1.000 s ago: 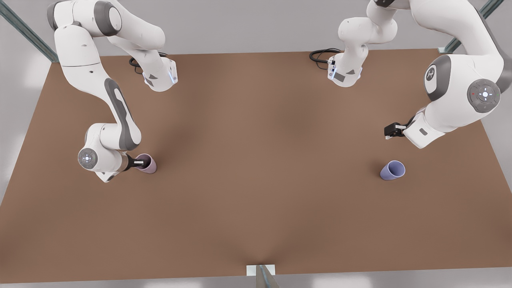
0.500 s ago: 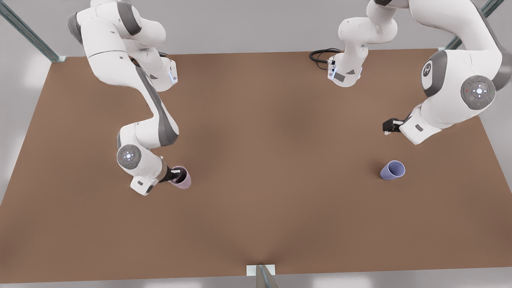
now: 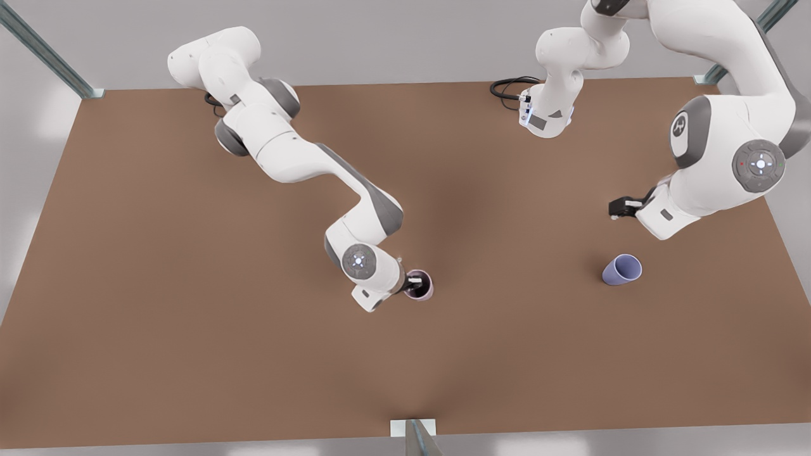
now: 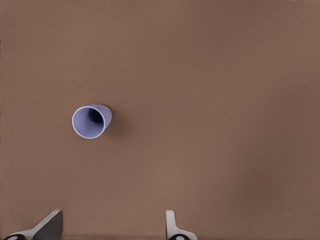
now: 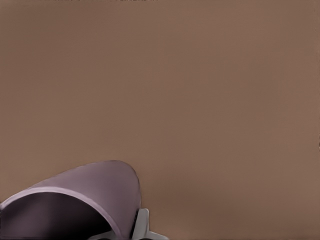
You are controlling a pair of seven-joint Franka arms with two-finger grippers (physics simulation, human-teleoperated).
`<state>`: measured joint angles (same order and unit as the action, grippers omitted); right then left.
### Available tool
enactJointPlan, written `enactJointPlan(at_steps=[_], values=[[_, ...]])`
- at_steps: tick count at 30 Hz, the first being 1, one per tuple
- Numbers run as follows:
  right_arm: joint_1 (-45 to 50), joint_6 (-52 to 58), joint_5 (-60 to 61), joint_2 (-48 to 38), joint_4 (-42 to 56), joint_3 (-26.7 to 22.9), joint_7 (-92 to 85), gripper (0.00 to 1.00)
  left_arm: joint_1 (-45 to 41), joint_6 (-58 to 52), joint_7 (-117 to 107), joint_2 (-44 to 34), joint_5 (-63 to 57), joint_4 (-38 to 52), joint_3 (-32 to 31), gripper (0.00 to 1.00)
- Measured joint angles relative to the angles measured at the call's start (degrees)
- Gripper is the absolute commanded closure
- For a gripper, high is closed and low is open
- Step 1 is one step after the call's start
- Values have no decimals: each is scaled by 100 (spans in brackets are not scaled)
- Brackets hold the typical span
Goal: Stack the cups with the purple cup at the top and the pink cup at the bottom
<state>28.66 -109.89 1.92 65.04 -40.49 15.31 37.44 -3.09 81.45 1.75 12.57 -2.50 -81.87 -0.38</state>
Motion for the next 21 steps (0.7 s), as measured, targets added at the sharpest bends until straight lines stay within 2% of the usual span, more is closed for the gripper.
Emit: enactJointPlan(at_steps=[6,13,14,15,16,17,21], values=[[119,-134,-263,50,-68,-167,822,79,210,760,157,198,75,-499,795,0],[475,-29,-659,89,-124,-172,1467,79,568,2335,455,650,167,-1633,914,0],[523,-17,-714,111,-135,-176,1540,73,611,2524,487,700,171,-1716,915,0],[571,-1,-762,122,-143,-179,1612,27,632,2701,517,766,172,-1761,916,0],[605,19,-807,128,-166,-189,1681,6,641,2871,544,832,173,-1785,916,0],[651,39,-846,134,-186,-229,1747,0,675,3023,571,901,175,-1806,915,0],[700,62,-932,175,-206,-271,1979,0,754,3523,663,1078,181,-1947,916,0]])
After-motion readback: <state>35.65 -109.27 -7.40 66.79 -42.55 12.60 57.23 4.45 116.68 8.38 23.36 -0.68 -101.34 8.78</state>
